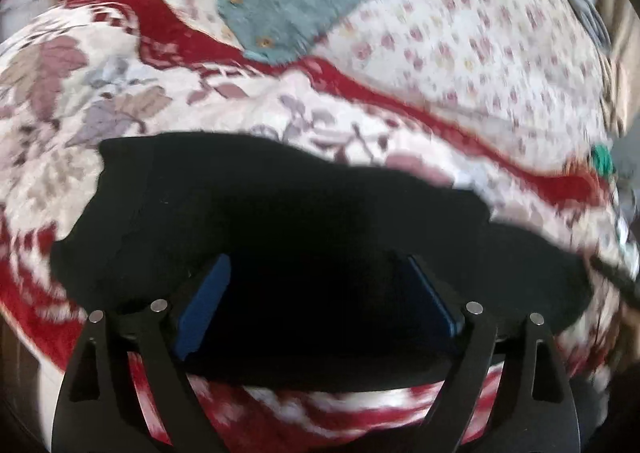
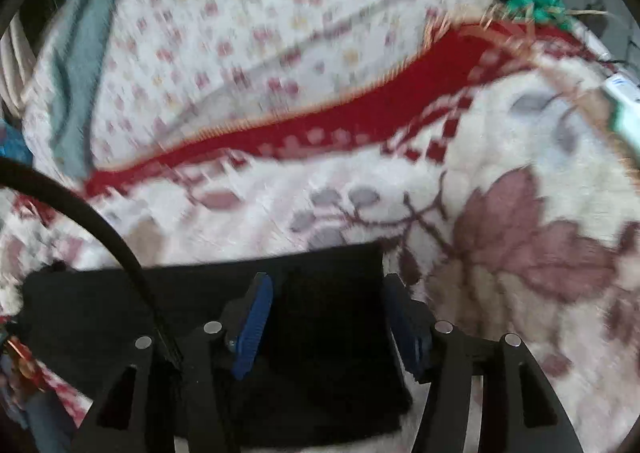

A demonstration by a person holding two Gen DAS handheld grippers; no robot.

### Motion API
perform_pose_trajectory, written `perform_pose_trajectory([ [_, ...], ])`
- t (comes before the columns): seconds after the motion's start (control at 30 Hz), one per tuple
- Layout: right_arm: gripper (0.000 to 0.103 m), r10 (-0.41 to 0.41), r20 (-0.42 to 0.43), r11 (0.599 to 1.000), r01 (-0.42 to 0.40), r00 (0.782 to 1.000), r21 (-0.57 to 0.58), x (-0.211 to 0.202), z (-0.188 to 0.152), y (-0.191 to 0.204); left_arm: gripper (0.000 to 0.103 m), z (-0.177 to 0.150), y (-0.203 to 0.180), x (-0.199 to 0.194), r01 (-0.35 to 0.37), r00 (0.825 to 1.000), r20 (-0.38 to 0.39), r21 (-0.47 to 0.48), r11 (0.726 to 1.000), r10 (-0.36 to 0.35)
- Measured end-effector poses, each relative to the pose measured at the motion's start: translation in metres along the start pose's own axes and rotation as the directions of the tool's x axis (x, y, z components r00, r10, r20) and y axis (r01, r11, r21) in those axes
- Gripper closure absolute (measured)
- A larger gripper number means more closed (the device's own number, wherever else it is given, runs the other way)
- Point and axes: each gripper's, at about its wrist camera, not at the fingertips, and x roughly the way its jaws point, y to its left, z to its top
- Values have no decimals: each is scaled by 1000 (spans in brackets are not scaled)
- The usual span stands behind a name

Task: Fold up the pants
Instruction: 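Lower the folded pants onto the blanket with both grippers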

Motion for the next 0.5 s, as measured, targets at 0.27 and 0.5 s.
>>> perform_pose_trajectory([
  [0.27,47,146,129,986,-155,981,64,-113,-28,28,15,-7,-113,-27,-32,995,100,124,992,19],
  [0.5,47,245,210,957,-271,946,104,-121,-78,28,15,-48,-146,1,-48,994,111,257,965,20],
])
